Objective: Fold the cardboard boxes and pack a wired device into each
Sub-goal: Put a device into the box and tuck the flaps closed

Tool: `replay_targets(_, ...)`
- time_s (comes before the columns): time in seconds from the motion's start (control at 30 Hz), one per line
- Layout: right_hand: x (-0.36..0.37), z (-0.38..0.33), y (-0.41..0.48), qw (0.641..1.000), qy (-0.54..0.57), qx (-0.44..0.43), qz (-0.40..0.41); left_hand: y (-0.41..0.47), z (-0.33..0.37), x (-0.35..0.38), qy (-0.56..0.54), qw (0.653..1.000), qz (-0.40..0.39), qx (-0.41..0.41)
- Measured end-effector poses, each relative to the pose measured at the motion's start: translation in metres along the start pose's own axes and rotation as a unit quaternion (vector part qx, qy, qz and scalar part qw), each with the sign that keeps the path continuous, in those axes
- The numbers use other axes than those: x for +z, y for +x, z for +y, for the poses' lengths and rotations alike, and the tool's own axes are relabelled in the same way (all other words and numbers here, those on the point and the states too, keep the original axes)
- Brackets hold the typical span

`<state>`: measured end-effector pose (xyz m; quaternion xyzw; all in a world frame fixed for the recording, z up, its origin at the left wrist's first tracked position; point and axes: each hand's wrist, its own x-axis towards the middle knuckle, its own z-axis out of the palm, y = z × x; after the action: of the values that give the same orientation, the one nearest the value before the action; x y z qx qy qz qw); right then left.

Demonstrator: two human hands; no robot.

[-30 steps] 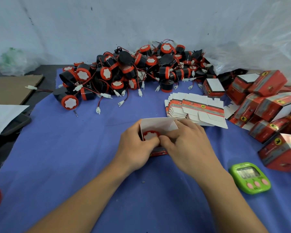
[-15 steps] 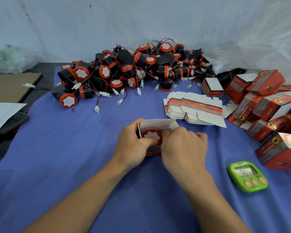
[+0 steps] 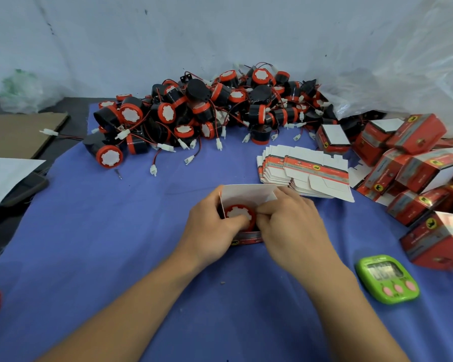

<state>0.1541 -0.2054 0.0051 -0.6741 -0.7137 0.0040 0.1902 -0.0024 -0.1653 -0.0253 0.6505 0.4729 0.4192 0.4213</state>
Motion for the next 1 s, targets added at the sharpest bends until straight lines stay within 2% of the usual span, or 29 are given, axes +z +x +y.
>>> replay_targets(0.1, -0.004, 0.005, -0.003, 0.994, 0.108, -0.033, -0.010, -0.001, 0.000, 0.002, 0.013, 1.000, 0.013, 0.006)
replay_targets(0.17, -0.006, 0.003, -0.007, 0.973, 0.220, 0.011, 0.063, -0.001, 0.002, 0.003, 0.014, 1.000, 0.008, -0.001)
replay_targets(0.23, -0.008, 0.004, -0.008, 0.918, 0.350, 0.090, 0.162, 0.001, 0.002, 0.002, 0.009, 1.000, 0.002, -0.011)
replay_targets(0.3, -0.010, 0.010, -0.005, 0.861, 0.445, 0.138, 0.204, 0.003, 0.001, 0.001, 0.007, 1.000, -0.005, -0.016)
replay_targets(0.37, -0.010, 0.015, -0.003, 0.824, 0.522, 0.161, 0.150, 0.004, -0.001, 0.001, 0.011, 1.000, -0.011, -0.021)
replay_targets(0.5, 0.000, 0.013, -0.002, 0.816, 0.562, 0.133, -0.026, 0.004, -0.002, 0.001, 0.008, 1.000, -0.011, -0.026)
replay_targets(0.6, 0.004, 0.013, 0.000, 0.812, 0.566, 0.131, -0.048, 0.002, 0.002, -0.003, -0.129, 0.991, -0.006, -0.028)
replay_targets(0.67, 0.006, 0.014, 0.001, 0.805, 0.575, 0.139, -0.046, 0.002, 0.005, -0.005, -0.198, 0.979, 0.031, -0.034)
replay_targets(0.8, 0.009, 0.012, 0.002, 0.793, 0.586, 0.148, -0.070, 0.008, 0.008, -0.009, -0.201, 0.969, 0.103, -0.095)
replay_targets(0.9, 0.008, 0.013, 0.002, 0.808, 0.559, 0.141, -0.121, 0.011, 0.011, -0.012, -0.218, 0.956, 0.136, -0.139)
replay_targets(1.0, 0.009, 0.015, 0.003, 0.818, 0.535, 0.139, -0.157, 0.010, 0.010, -0.008, -0.203, 0.957, 0.160, -0.132)
